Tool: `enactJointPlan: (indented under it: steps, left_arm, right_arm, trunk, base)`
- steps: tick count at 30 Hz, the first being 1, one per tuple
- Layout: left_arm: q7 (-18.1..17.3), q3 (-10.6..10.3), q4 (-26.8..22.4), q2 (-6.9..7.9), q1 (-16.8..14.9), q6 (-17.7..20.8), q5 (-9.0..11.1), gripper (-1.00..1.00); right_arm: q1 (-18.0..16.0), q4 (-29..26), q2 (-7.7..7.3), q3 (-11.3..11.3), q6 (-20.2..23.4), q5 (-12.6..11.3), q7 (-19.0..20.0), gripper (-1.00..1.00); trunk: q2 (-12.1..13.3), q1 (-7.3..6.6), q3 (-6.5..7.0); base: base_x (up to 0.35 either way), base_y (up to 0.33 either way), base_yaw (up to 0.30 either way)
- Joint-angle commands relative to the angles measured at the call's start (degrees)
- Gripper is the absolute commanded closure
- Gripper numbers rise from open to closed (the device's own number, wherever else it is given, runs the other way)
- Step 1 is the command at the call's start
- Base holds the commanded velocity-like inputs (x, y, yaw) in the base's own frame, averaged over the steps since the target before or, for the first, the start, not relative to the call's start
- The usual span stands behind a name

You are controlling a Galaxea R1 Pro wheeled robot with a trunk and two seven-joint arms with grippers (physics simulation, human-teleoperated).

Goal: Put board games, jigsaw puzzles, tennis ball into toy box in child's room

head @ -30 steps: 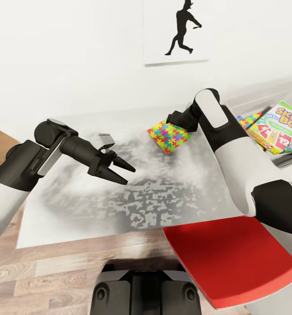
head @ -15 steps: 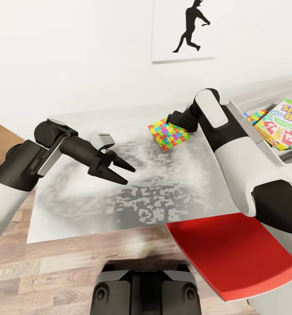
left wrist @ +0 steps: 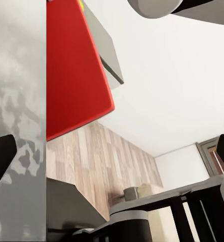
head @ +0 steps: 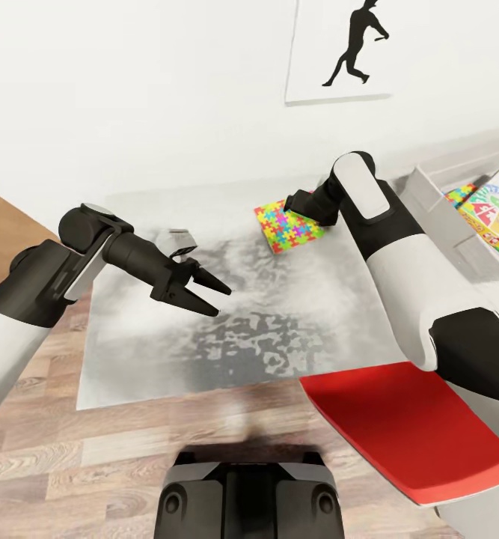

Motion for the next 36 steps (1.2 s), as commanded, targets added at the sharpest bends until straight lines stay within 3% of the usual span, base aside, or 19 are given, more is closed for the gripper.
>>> enactJointPlan:
  steps: [1,36]
  left_arm:
    - [-0.2,-0.1,0.0,0.03,-0.1,0.6,0.0,-1.00]
    - [-0.2,-0.1,0.0,-0.11,-0.1,0.6,-0.1,-1.00]
  right_arm:
    - [-0.1,0.0,0.00,0.1,0.1,-0.5,-0.6,-1.00]
    - [-0.1,0.0,0.01,0.0,0.1,-0.5,-0.5,-1.00]
  trunk:
    - [-0.1,0.02,-0.06]
    - [-0.1,0.02,-0.06]
  base:
    - [-0.026,0.140,0.000]
    - [-0.021,0.155,0.000]
